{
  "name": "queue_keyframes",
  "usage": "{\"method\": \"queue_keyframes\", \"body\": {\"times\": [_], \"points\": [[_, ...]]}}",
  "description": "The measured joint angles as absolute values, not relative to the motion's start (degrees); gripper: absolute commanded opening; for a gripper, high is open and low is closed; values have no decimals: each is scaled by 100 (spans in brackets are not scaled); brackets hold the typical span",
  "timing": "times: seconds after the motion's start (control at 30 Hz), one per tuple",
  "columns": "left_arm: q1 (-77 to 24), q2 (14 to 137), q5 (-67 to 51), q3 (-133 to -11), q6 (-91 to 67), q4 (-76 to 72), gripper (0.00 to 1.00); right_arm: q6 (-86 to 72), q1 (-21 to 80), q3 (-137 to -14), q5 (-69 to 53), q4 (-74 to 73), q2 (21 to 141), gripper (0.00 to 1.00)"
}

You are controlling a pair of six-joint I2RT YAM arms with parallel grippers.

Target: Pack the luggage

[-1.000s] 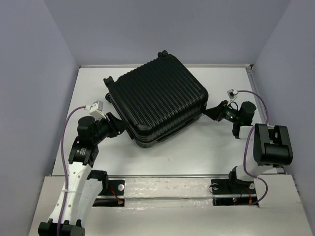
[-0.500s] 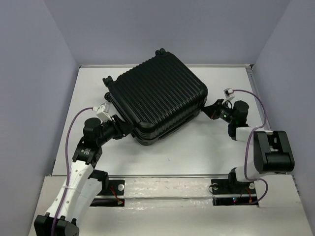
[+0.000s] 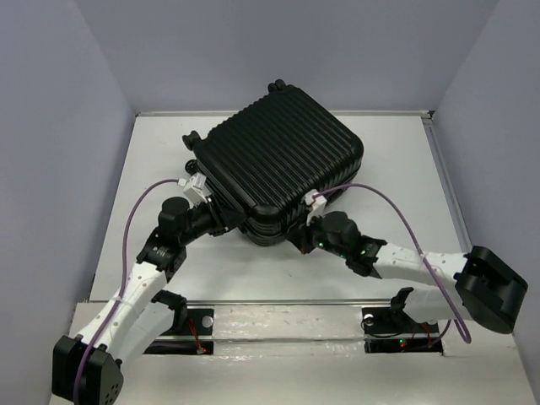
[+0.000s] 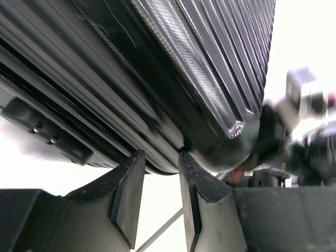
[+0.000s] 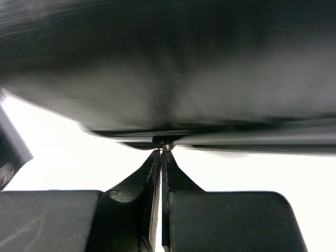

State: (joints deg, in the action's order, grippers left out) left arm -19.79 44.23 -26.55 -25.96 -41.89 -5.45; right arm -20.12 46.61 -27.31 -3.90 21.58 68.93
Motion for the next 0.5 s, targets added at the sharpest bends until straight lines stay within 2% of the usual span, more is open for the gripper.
{"method": "queue_keyframes", "body": {"times": [0.2,0.27,0.3,0.33,0.37,0.4,0.5], "points": [[-2154,4639,-2580,-2606,-4316,-792,42,-2119,6440,-3854,880,2082,8221,7],[-2187,4637,-2545,-2620,-4307,-718,42,-1981,6860,-4528,1769,2062,8919,7],[-2191,4637,-2521,-2646,-4287,-652,30,-1896,7000,-4746,2145,2058,9164,7],[-2193,4641,-2528,-2703,-4274,-528,28,-1841,7065,-4875,2366,2106,9325,7],[-2239,4650,-2558,-2759,-4281,-443,33,-1761,7126,-5039,2574,2309,9550,7],[-2305,4650,-2556,-2869,-4213,-329,48,-1691,7172,-5166,2711,2630,9782,7],[-2305,4657,-2314,-3321,-3966,379,57,-1557,7310,-5221,3081,3795,10359,7]]}}
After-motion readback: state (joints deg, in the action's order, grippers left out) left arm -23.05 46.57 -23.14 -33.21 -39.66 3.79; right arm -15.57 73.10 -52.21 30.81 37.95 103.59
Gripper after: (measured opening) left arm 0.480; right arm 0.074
